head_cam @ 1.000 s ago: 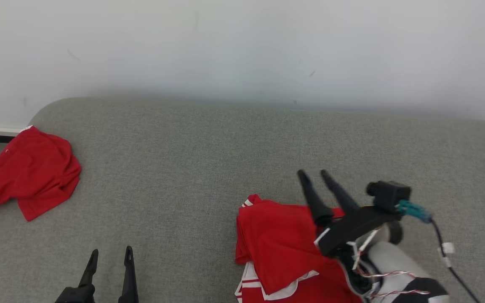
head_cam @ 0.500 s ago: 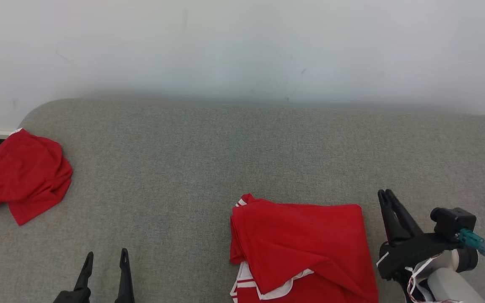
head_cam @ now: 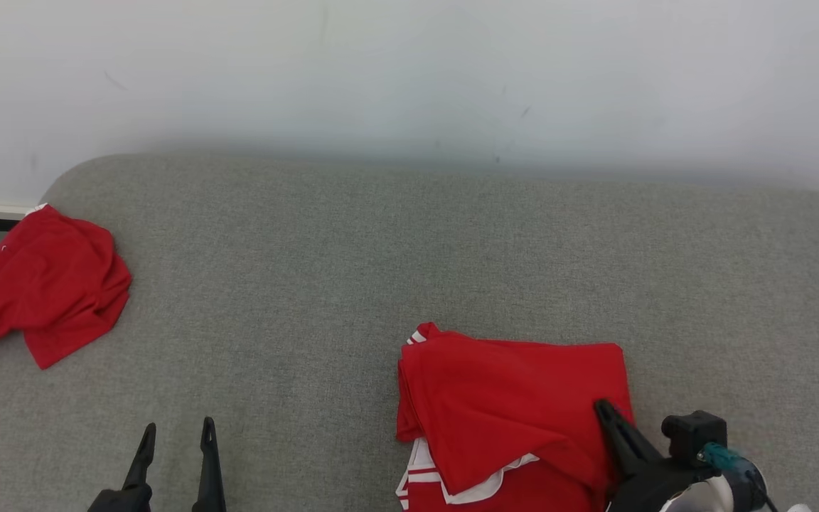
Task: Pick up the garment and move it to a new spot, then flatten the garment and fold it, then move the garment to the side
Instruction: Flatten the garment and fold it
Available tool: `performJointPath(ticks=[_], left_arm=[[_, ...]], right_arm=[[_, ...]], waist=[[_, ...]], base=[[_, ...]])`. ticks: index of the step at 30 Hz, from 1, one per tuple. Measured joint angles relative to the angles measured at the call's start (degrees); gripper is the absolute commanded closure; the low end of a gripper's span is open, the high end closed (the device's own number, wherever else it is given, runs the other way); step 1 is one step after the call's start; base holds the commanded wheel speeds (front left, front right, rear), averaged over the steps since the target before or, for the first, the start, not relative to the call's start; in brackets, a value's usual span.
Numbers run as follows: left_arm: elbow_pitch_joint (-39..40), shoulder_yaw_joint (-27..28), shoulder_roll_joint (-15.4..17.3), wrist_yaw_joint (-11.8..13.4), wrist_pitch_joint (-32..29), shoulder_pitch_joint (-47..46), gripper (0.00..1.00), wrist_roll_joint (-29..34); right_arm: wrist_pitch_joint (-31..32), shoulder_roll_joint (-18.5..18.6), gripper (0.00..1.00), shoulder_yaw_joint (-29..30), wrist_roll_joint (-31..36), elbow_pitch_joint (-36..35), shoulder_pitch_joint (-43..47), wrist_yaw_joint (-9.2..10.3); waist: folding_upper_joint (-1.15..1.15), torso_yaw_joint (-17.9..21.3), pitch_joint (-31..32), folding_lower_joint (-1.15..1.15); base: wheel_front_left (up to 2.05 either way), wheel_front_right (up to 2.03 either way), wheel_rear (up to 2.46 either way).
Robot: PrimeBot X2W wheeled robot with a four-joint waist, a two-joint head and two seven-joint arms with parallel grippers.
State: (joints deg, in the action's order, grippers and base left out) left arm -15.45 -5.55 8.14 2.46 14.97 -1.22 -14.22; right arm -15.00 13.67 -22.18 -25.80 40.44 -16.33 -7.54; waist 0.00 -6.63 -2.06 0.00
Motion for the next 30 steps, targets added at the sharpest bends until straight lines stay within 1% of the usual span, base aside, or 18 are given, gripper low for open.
performJointPath(ticks=[5,12,20,30], left_arm=[[0.07,0.13,-0.04,-0.21,0.0,-0.01,0.0,0.12],[0.14,0.37,-0.19,-0.37,0.0,-0.05,0.0,0.31],[0.22,0.82,-0.41,-0.49,0.0,-0.05,0.0,0.52],[-0.2,0.83,-0.88,-1.02,0.0,-0.36,0.0,0.82]], right_arm=[[-0.14,-1.69,1.0,-3.55,0.21,0.49,0.75,0.0],[-0.14,-3.03,1.0,-9.61,-0.08,-2.89,1.99,0.0],[-0.14,-3.55,1.0,-11.0,1.11,-6.91,3.07,0.0],[-0.14,-6.81,1.0,-15.39,-0.03,-5.44,4.62,0.0]], waist=[[0.0,-0.41,-0.34,0.0],[0.0,-0.54,-0.49,0.0],[0.0,-0.39,-0.64,0.0],[0.0,-1.46,-0.71,0.0]], base=[[0.0,0.0,0.0],[0.0,0.0,0.0],[0.0,0.0,0.0],[0.0,0.0,0.0]])
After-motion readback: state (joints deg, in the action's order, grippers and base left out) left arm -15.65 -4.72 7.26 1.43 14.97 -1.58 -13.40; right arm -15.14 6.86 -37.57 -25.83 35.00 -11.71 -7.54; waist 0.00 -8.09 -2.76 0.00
